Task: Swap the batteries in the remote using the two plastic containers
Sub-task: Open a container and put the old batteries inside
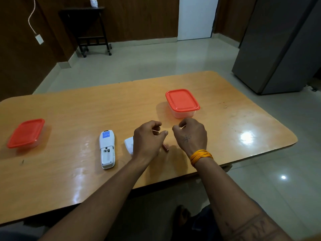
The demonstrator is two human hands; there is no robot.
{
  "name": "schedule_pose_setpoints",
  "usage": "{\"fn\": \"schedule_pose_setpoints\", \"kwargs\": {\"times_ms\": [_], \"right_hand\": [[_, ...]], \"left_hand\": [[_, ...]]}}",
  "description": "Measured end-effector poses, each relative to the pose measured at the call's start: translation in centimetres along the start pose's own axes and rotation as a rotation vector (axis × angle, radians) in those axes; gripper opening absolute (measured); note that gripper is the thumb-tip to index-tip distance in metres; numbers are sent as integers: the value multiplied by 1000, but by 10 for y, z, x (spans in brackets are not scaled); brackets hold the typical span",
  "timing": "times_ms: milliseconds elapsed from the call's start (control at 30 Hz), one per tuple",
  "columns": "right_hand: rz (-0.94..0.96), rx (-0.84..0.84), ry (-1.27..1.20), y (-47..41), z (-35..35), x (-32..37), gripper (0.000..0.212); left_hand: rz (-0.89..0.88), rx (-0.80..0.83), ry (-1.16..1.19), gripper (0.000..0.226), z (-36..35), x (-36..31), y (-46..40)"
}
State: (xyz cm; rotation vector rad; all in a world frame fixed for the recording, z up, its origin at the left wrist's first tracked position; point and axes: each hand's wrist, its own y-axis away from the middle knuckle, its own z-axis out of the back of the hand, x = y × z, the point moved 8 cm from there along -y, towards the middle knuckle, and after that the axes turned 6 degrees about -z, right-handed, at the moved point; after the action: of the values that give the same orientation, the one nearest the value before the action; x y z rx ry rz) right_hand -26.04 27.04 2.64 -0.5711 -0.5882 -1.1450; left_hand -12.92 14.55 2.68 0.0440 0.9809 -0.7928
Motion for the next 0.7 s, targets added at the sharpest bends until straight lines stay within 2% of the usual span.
{"fn": "schedule_pose_setpoints", "kwargs": {"times_ms": [167, 333, 500, 700], "right_hand": [[3, -156, -72, -41, 14, -11, 25], [30, -97, -14, -75, 3, -24, 51], [66, 0, 49, -95, -14, -34, 54], [96, -83, 15, -99, -12, -30, 39]], "left_hand": [[31, 13, 99, 54, -30, -5, -24], [93, 96, 94, 81, -70, -7, -53], [110, 124, 122, 70, -89, -5, -78], [125, 104, 172, 71, -91, 3, -88]]}}
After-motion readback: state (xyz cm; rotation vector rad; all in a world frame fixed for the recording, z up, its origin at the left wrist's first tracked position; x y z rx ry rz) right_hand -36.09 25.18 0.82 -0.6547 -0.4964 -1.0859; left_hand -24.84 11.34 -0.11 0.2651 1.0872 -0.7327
